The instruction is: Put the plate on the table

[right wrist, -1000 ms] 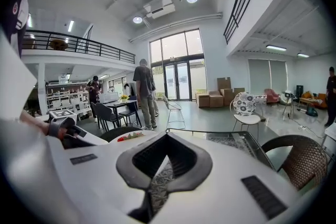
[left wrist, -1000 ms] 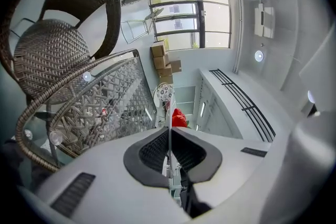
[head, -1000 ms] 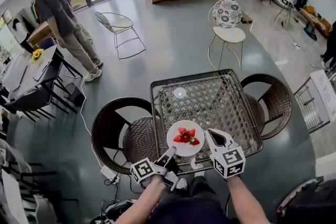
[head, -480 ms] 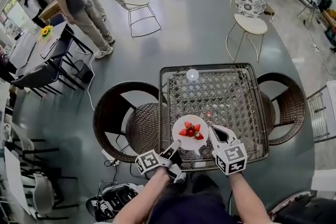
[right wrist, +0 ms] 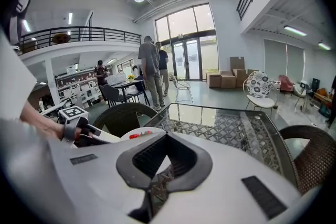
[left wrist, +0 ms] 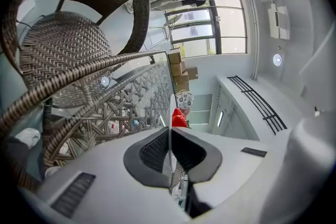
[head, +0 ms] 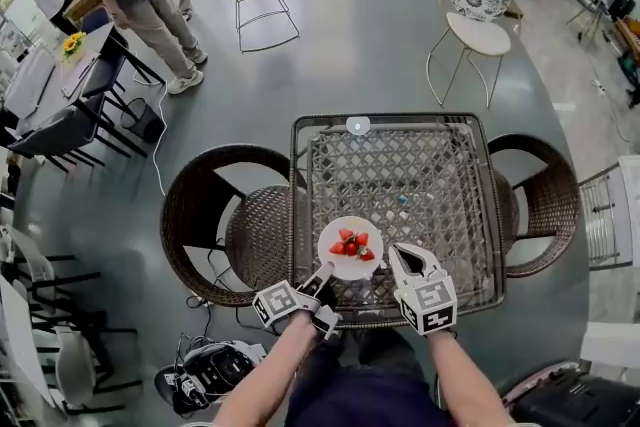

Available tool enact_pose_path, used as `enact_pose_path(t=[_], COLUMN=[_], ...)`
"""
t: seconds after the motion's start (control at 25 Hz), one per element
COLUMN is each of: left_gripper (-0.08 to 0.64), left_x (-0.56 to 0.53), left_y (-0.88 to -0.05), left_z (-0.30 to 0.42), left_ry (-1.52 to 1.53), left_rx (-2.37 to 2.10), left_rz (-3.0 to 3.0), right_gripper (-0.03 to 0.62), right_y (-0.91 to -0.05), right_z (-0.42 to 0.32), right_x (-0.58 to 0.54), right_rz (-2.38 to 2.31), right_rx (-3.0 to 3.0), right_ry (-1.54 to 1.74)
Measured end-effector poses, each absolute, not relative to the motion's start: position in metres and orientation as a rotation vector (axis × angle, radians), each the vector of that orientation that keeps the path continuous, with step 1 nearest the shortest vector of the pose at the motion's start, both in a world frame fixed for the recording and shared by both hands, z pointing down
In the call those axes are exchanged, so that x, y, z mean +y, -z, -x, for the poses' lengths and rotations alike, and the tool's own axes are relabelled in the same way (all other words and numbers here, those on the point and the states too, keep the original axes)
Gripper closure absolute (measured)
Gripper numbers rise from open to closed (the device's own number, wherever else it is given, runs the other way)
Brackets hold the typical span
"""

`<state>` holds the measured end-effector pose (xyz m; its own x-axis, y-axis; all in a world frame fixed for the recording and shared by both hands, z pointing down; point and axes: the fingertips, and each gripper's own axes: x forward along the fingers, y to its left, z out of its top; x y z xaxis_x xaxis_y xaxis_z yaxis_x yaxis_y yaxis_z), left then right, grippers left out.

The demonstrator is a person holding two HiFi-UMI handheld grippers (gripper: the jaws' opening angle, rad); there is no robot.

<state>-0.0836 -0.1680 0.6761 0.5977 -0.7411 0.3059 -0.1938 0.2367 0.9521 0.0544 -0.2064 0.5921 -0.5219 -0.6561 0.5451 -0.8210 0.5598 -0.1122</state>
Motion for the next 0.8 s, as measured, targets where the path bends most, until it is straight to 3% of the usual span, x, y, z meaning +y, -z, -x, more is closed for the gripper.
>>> enact_pose_path(t=[0.8], left_gripper=[0.541], left_x=[-0.184], left_y=[-0.721], left_z=[0.06], left_ry=[0.349], left_rx=[-0.916], left_rz=[-1.275], right_gripper=[0.588], right_y=[-0.621], right_z=[-0.074], right_x=[-0.212], right_rz=[-1.18], right_rx=[-2.294], right_ry=[-0.572])
